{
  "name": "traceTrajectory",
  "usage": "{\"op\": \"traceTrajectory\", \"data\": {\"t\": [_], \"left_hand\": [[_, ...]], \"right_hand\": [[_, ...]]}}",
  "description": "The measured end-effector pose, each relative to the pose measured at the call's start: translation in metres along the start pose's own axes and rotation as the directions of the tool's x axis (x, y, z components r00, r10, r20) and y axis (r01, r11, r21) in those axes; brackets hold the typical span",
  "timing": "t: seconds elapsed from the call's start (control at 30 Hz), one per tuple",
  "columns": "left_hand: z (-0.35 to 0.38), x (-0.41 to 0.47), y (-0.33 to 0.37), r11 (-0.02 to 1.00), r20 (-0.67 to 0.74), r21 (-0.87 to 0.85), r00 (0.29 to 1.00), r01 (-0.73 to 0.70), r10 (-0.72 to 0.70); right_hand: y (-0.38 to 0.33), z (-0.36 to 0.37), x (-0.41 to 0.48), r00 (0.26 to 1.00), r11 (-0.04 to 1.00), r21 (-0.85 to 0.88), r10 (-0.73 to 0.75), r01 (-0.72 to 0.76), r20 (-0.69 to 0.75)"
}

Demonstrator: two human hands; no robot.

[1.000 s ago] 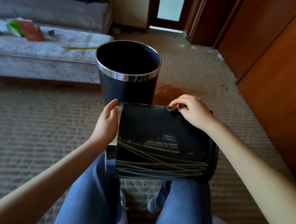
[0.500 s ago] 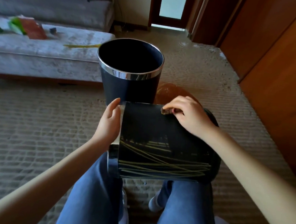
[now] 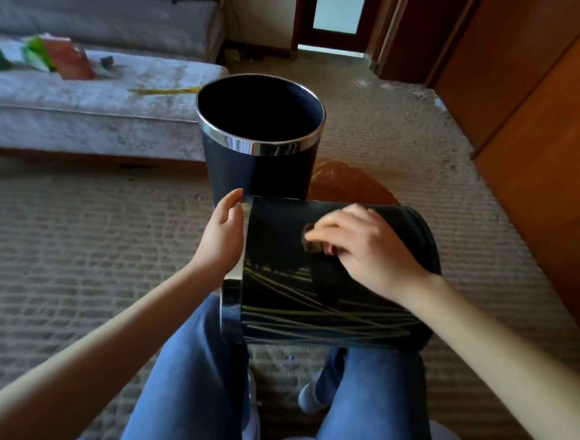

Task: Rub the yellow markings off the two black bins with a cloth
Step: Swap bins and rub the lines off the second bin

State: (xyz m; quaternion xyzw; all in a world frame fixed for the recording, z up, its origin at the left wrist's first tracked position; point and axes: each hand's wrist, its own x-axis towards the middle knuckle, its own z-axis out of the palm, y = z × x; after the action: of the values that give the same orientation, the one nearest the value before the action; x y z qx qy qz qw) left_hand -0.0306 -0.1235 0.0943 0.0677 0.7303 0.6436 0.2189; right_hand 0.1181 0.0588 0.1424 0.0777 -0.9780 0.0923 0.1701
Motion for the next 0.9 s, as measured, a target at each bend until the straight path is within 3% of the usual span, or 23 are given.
{"op": "traceTrajectory", "data": {"t": [0.1, 0.17, 0.27, 0.37, 0.43, 0.5, 0.63, 0.7, 0.8, 0.9], "left_hand": [[-0.002, -0.002, -0.001, 0.998, -0.010, 0.032, 0.998, -0.057, 0.057], [-0.001, 0.001, -0.001, 0.999, -0.009, 0.006, 0.999, -0.050, 0.050], [-0.001, 0.008, -0.002, 0.999, -0.001, -0.015, 1.000, -0.030, 0.029], [0.001, 0.011, -0.003, 0.999, -0.014, -0.015, 0.999, -0.035, 0.034], [0.002, 0.009, -0.003, 0.999, -0.013, -0.027, 0.999, -0.032, 0.031], [0.001, 0.006, -0.004, 1.000, 0.002, -0.021, 1.000, -0.011, 0.011], [-0.003, -0.008, -0.006, 0.999, 0.005, 0.007, 0.999, -0.049, 0.049], [-0.003, -0.009, -0.007, 0.997, -0.005, -0.003, 0.997, -0.071, 0.071], [-0.002, -0.002, -0.006, 0.998, 0.000, -0.031, 0.999, -0.046, 0.046], [0.000, 0.002, -0.005, 1.000, -0.008, -0.025, 1.000, -0.012, 0.012]], "right_hand": [[0.022, 0.005, 0.049, 0.970, 0.970, 0.095, 0.210, -0.222, 0.126], [0.015, 0.006, 0.050, 0.967, 0.967, 0.083, 0.230, -0.239, 0.107], [-0.017, 0.006, -0.004, 0.998, 0.997, 0.054, 0.065, -0.063, -0.028], [-0.037, 0.008, -0.054, 0.977, 0.976, -0.053, -0.212, 0.211, -0.023], [-0.031, 0.008, -0.047, 0.954, 0.951, -0.093, -0.298, 0.296, -0.012], [-0.021, 0.010, -0.014, 0.978, 0.976, -0.061, -0.210, 0.210, 0.003], [0.007, 0.015, 0.061, 0.980, 0.979, 0.085, 0.178, -0.185, 0.085], [0.005, 0.016, 0.069, 0.973, 0.969, 0.098, 0.218, -0.226, 0.081], [-0.026, 0.015, 0.025, 0.989, 0.984, 0.121, 0.137, -0.129, -0.060], [-0.056, 0.019, -0.035, 0.993, 0.994, 0.032, -0.101, 0.103, -0.066]]}}
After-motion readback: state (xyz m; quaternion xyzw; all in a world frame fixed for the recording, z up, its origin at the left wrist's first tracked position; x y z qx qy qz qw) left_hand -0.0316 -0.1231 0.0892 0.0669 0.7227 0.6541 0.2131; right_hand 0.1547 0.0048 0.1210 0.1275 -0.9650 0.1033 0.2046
